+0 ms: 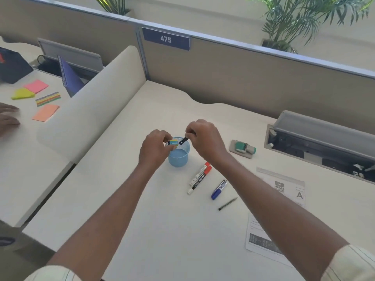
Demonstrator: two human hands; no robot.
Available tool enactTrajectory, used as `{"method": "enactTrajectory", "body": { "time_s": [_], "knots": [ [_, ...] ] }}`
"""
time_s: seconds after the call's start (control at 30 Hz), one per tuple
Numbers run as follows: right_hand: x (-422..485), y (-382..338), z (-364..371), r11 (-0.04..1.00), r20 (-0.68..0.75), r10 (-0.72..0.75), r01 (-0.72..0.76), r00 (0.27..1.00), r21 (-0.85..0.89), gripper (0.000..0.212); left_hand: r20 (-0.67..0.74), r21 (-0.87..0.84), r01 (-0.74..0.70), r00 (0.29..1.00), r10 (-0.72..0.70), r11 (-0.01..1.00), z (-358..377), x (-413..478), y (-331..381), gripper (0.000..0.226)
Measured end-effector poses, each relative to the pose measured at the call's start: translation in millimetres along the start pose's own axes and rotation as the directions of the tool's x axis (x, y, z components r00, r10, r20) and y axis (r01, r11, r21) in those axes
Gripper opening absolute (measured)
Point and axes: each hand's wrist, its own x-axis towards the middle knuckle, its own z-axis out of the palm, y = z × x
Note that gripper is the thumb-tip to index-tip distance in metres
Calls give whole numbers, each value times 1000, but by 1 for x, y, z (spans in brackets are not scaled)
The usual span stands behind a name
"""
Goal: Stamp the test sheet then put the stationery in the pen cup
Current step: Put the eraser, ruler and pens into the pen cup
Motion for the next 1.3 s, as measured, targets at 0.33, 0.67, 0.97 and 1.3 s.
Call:
{"method": "enactTrajectory", "body": {
  "time_s": [0.33,0.67,0.97,1.3],
  "knots": [
    [18,15,38,996,178,65,-51,982,-78,16,202,346,-119,978,50,931,7,15,5,27],
    [26,30,41,991,157,123,-129,980,28,25,327,569,-165,944,-38,806,23,31,25,27],
    [-24,98,12,935,110,329,-340,938,105,15,297,405,-108,955,-19,908,16,30,21,34],
    [-116,120,19,948,562,33,152,826,-278,39,-159,-78,-97,984,84,992,56,-85,33,11]
  ]
}}
